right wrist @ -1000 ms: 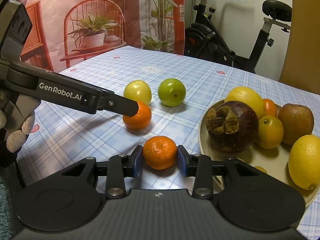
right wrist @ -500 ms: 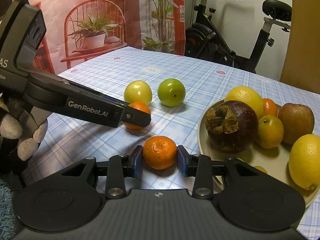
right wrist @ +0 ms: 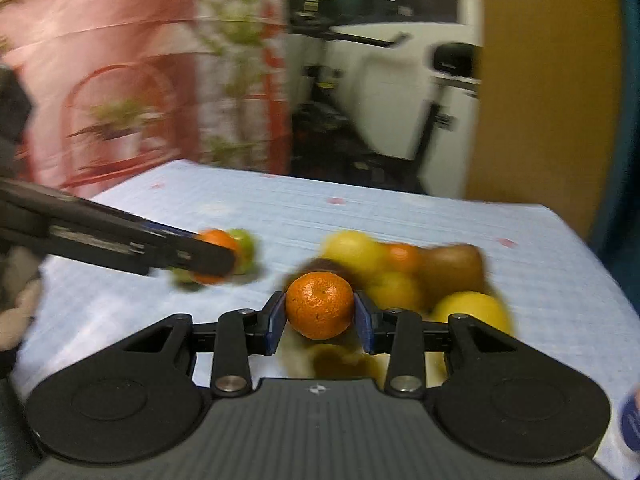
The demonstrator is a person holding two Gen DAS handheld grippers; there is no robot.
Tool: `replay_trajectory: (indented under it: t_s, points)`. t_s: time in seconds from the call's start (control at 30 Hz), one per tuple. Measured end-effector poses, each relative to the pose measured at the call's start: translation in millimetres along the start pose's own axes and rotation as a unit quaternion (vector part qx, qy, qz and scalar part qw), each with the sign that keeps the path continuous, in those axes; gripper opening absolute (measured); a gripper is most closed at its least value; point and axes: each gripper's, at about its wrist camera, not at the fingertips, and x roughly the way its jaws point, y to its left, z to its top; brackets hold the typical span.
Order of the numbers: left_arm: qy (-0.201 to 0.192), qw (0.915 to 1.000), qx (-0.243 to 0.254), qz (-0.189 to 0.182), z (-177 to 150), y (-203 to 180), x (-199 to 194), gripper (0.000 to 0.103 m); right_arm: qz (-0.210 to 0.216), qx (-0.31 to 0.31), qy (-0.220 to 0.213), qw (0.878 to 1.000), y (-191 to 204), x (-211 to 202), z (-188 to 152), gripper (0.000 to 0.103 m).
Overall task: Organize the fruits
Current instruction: 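Carry the tangerine over the beige plate with the right gripper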
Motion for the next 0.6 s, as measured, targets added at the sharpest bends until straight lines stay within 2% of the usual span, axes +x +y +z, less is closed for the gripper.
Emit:
replay_trajectory:
  t_s: [0.13, 0.37, 0.6]
  points:
    - [0.007, 0.9996, 0.022, -0.018, 20, -20, 25, 0.040, -0.030, 0.030, 0.024, 0.999, -17, 8, -6, 0.039]
    - [0.033, 0.9972, 0.059, -0.032, 24, -49, 64, 0.040, -0.028, 0.016, 0.023, 0.999, -15, 14, -9, 0.039]
    - [0.053, 0.9960, 0.063, -0.036, 19, -49, 78, 0.040, -0.023, 0.017, 0.026, 0.999, -20, 21, -12, 0.039]
